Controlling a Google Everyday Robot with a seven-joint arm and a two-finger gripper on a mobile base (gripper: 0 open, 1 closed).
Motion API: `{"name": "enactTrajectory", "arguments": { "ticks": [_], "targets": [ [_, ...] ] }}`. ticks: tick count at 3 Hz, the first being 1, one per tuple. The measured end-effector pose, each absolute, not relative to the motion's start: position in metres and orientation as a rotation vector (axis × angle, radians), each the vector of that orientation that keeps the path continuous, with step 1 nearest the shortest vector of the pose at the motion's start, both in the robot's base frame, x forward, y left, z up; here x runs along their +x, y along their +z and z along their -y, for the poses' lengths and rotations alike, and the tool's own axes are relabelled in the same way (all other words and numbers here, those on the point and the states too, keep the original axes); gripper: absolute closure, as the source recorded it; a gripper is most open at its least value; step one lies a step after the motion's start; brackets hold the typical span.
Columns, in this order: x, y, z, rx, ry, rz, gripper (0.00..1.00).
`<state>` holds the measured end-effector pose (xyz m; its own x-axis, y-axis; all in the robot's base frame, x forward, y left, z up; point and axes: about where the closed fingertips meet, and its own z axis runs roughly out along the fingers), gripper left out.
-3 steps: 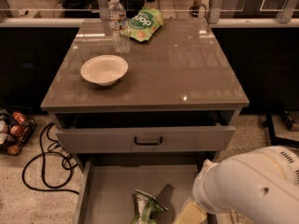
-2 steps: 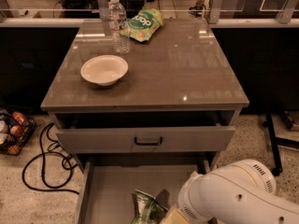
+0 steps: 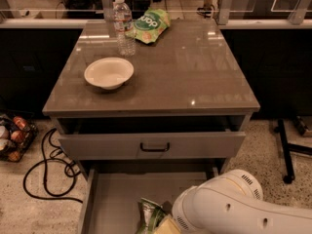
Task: Pick green jalapeno chip bag from middle drawer and place on counter
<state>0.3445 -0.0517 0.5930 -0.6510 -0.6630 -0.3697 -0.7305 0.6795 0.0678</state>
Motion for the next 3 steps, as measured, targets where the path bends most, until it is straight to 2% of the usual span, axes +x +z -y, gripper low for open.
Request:
{"name": "enactTrajectory", "arguments": {
  "ticks": [3],
  "targets": [
    [0.349,0.583,0.052,-1.056,0.282,-2.617,0.0]
  ]
}}
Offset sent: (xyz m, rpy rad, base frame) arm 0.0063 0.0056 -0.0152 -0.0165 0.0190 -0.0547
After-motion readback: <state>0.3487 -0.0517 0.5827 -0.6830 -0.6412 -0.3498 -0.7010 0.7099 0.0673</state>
